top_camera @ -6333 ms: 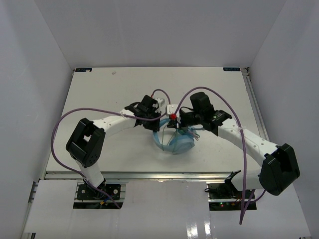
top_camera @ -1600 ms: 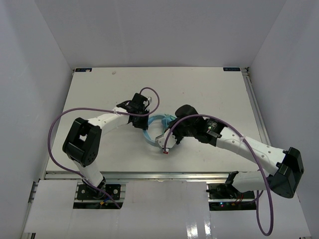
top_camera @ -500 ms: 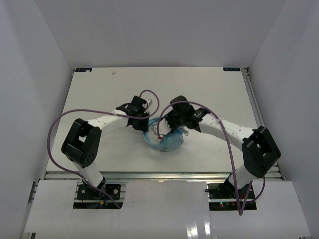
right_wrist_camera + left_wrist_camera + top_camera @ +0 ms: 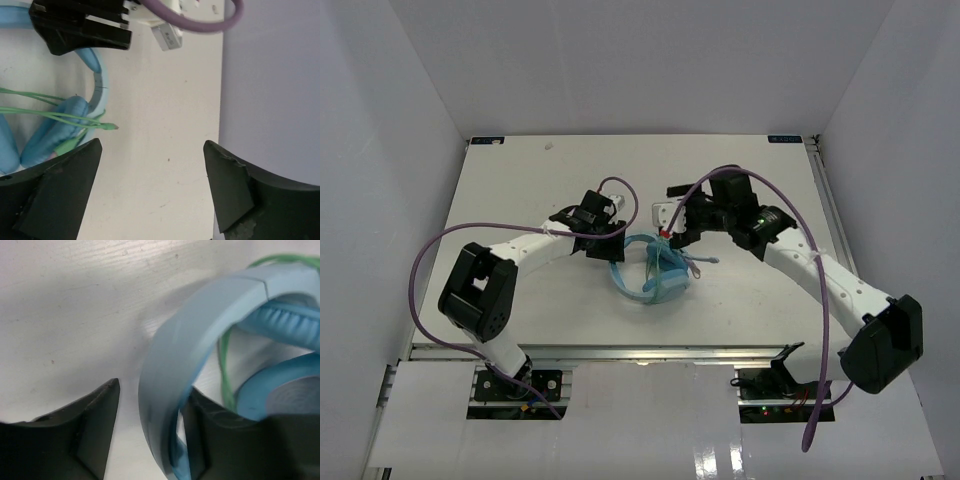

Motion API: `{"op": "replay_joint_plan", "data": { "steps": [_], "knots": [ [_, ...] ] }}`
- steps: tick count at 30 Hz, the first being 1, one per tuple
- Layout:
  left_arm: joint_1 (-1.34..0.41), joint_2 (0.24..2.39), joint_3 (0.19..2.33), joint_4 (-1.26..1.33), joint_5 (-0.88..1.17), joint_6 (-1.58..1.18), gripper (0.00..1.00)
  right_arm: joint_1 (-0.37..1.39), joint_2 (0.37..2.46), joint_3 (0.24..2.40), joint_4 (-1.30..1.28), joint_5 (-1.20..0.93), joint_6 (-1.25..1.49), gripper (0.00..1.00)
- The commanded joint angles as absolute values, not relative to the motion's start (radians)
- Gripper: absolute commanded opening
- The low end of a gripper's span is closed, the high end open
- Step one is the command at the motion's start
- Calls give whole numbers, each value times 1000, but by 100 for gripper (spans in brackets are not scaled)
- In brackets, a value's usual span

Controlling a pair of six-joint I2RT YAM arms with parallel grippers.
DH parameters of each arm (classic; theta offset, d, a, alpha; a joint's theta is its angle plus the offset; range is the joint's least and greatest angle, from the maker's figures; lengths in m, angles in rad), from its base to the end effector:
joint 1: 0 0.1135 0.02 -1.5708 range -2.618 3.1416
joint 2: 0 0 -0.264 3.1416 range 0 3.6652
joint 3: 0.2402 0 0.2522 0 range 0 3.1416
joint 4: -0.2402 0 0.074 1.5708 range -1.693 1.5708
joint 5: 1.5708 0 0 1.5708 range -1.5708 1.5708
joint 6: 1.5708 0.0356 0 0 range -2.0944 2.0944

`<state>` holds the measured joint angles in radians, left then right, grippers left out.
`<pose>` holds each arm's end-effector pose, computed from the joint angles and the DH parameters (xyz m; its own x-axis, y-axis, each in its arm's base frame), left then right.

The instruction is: Wrap the headphones

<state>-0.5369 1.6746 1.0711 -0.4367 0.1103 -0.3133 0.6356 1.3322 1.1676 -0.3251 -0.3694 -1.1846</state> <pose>0.2888 -0.1765 0.1921 -0.8765 0.1652 -0.4522 0.3007 0.9214 -0.2463 0.2368 0.1906 0.3386 0.6078 -0.6251 -0.4897 -0.6557 -0.0472 -0.7535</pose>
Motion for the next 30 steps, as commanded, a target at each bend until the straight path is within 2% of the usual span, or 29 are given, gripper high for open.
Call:
{"op": "replay_joint_plan", "data": {
  "steps": [1, 4, 10, 23, 25, 27, 30],
  "knots": [
    [-533, 1591, 1118, -411, 126, -350, 70, 527, 1205, 1183, -316, -513, -869, 91],
    [-527, 1581, 1126, -415, 130, -361, 77, 455, 1123, 1136, -315, -568, -769, 90],
    [-517, 1529, 1132, -416, 149, -365, 83, 324, 1024, 1015, -294, -619, -604, 90],
    [-515, 1401, 1150, -415, 282, -333, 87, 255, 990, 943, -264, -687, -502, 90],
    [-515, 1332, 1153, -415, 290, -320, 88, 240, 986, 935, -248, -650, -409, 90],
    [-515, 1249, 1136, -412, 287, -291, 88, 228, 975, 928, -237, -474, -279, 90],
    [-515, 1085, 1035, -348, 241, -268, 88, 197, 951, 912, -242, -416, -219, 90]
  ]
}}
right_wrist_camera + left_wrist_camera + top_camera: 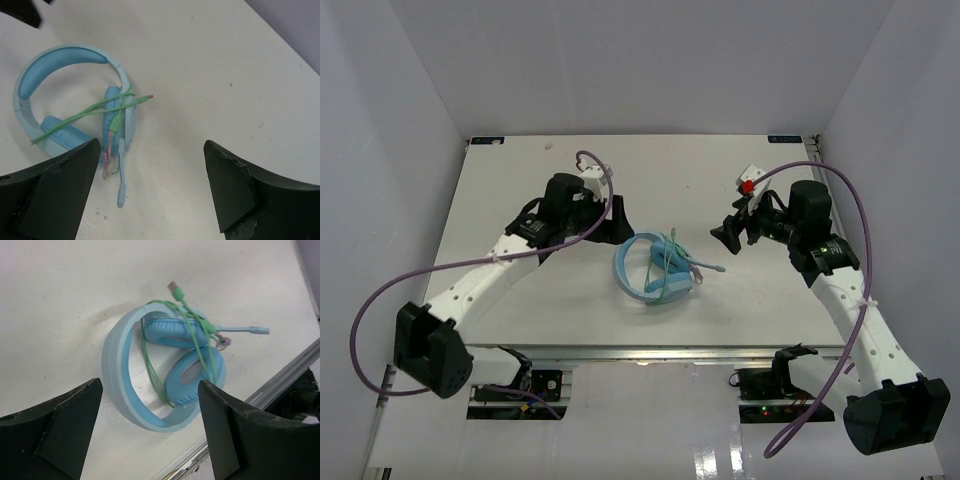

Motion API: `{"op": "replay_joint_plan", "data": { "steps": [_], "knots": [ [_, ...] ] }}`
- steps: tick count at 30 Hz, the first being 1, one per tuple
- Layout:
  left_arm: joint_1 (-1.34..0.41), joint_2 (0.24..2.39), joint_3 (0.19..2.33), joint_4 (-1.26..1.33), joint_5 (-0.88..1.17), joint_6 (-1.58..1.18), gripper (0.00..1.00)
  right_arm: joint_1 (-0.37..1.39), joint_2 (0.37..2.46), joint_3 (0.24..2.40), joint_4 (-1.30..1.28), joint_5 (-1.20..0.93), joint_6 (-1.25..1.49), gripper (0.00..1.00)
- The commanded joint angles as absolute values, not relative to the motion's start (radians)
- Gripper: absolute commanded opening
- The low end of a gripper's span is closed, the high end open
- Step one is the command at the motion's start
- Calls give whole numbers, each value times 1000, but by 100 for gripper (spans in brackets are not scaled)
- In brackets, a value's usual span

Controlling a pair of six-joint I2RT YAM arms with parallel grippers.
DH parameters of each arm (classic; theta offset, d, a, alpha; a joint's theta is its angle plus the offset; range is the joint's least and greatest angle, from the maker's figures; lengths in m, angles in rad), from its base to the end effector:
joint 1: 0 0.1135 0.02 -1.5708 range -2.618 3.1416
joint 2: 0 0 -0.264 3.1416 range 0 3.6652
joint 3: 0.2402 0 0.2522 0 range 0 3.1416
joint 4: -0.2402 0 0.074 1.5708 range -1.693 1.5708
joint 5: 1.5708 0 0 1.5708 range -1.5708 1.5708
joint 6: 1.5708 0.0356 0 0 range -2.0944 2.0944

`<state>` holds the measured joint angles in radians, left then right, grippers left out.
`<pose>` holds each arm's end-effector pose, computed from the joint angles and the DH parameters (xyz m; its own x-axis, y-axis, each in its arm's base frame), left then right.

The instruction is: Wrap the headphones

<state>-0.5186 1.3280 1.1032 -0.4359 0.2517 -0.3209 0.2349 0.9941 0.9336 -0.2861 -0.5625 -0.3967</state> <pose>0.2513 -0.1536 0.3071 -0.7111 0.0541 -0.7011 0.4495 0.8017 -0.3941 0.2116 0.0702 0.3445 -0.0402 -0.3457 -0.9375 -0.7592 0.6206 -0.1963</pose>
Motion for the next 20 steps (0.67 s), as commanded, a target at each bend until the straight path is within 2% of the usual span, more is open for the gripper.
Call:
{"op": "replay_joint_plan", "data": {
  "steps": [1, 5, 9, 12, 20],
  "knots": [
    [-515, 987, 959, -288, 222, -258, 89, 175, 931, 894, -240, -404, -197, 90],
    [-514, 695, 730, -198, 159, -242, 96, 154, 873, 838, -217, -272, -65, 90],
    [-512, 511, 611, -212, 127, -221, 98, 147, 837, 802, -239, -123, -9, 90],
    [-512, 440, 557, -218, 124, -210, 98, 137, 815, 782, -263, -41, 16, 90],
    [-512, 390, 567, -273, 137, -198, 98, 56, 777, 735, -269, -106, 50, 90]
  ]
}}
